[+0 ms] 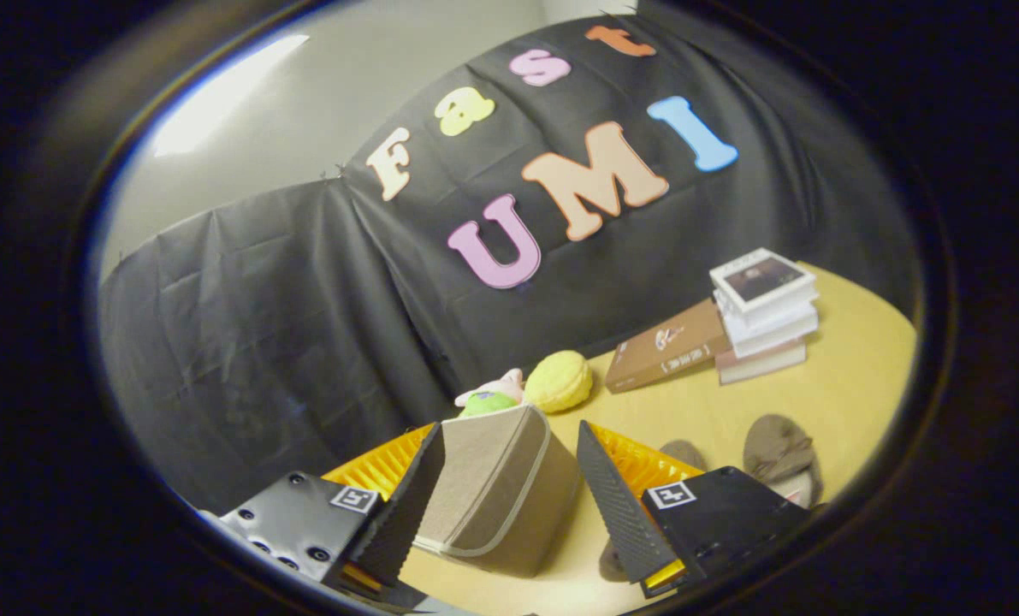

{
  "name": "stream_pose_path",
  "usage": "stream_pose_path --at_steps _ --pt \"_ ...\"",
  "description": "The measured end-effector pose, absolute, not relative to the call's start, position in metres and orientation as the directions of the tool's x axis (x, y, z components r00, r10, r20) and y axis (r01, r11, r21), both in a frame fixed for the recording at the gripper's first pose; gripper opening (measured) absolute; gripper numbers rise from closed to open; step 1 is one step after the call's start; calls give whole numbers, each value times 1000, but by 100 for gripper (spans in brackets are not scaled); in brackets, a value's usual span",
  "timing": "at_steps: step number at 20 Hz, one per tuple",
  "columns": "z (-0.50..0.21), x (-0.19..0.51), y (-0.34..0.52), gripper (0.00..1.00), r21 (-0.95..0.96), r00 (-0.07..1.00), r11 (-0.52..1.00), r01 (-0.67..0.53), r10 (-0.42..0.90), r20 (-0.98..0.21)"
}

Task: Open the storage box then place both shoes into the box .Put the left shoe in first, then the right shoe, with the right side of both shoes facing outward in a uniform manner.

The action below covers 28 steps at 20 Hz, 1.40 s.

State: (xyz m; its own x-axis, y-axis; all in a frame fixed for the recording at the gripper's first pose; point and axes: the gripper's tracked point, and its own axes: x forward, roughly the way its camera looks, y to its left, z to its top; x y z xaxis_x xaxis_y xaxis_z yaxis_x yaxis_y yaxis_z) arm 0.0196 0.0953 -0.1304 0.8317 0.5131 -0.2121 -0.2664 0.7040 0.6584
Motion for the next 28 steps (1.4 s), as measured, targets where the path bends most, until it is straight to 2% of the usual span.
stream_pose_path --at_steps 7,16,22,28 --pt "-173 3 139 100 833 687 510 -215 685 -242" --pt "-202 -14 175 100 960 550 271 -72 813 -189" --pt "-219 -19 190 100 988 513 148 37 846 -146" --pt "-225 -21 199 100 990 484 122 73 863 -142"
